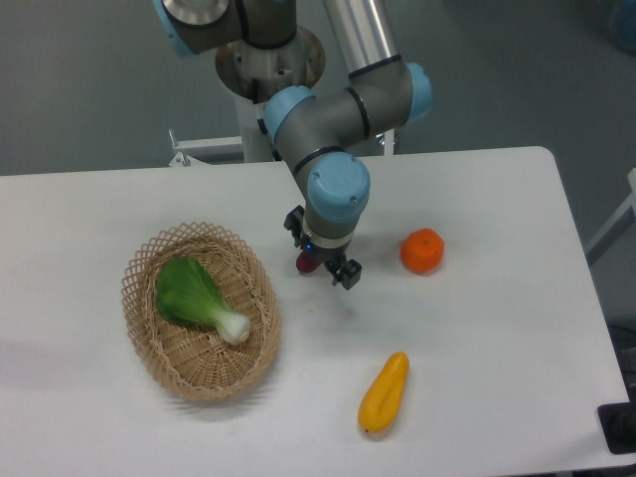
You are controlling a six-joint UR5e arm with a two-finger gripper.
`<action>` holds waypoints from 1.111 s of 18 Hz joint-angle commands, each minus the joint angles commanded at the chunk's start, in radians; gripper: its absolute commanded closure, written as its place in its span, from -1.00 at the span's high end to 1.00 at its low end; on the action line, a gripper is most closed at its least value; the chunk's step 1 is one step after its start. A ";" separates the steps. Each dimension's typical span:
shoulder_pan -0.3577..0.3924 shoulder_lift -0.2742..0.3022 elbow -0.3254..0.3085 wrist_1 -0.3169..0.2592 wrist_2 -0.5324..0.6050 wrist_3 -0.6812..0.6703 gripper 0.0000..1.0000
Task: Pick up the sweet potato from the table
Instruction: 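Close the gripper around the purple sweet potato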
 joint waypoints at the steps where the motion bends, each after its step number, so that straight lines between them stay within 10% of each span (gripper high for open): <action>1: 0.000 -0.003 -0.003 0.000 0.000 -0.005 1.00; 20: -0.009 -0.009 -0.051 0.078 0.003 -0.018 0.85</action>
